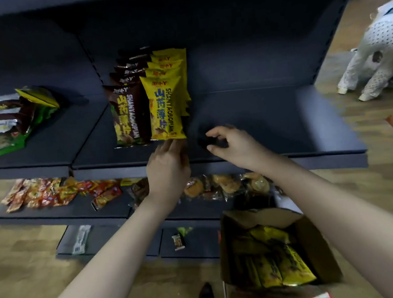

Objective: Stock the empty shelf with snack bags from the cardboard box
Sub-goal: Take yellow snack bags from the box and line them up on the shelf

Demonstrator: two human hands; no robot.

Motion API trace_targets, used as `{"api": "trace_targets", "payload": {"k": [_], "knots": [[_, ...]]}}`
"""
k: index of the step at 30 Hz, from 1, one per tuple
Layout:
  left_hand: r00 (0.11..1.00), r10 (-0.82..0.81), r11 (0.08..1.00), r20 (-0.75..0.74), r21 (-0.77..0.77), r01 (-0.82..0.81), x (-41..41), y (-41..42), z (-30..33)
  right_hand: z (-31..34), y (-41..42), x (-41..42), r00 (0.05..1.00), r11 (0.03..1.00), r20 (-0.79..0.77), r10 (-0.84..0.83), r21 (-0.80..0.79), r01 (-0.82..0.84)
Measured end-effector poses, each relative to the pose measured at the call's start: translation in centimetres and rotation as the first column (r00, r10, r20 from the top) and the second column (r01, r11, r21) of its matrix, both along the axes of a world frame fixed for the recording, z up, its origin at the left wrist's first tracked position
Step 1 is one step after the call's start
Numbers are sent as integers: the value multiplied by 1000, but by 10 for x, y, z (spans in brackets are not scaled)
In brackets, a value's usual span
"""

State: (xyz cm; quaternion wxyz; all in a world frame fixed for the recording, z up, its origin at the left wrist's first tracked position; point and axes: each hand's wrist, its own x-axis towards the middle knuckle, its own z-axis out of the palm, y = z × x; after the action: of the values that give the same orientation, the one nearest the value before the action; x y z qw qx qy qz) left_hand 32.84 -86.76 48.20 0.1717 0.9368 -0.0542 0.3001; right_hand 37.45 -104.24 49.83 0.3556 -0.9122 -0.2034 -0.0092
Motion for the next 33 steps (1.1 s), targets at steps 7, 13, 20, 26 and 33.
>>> {"api": "trace_targets", "payload": {"k": [7,13,20,26,33], "knots": [[994,-50,993,-92,105,60,-37,-76,-38,-22,-68,-51,1000,993,-9,27,-117,-28],[953,-93,969,-287,194,152,-53,-117,-75,-40,-112,-85,997,985,-78,-10,-170,-3],[771,-76,959,-632,166,230,-59,-145,-123,-103,-150,-103,946,963,-312,-87,-271,-1],[597,-83,960,-798,97,263,-60,-140,-172,-152,-163,-112,892,958,-432,-131,-288,1],[435,-70,945,-898,80,318,-65,-131,-213,-221,-161,-114,756,918,-632,-174,-381,-107]]}}
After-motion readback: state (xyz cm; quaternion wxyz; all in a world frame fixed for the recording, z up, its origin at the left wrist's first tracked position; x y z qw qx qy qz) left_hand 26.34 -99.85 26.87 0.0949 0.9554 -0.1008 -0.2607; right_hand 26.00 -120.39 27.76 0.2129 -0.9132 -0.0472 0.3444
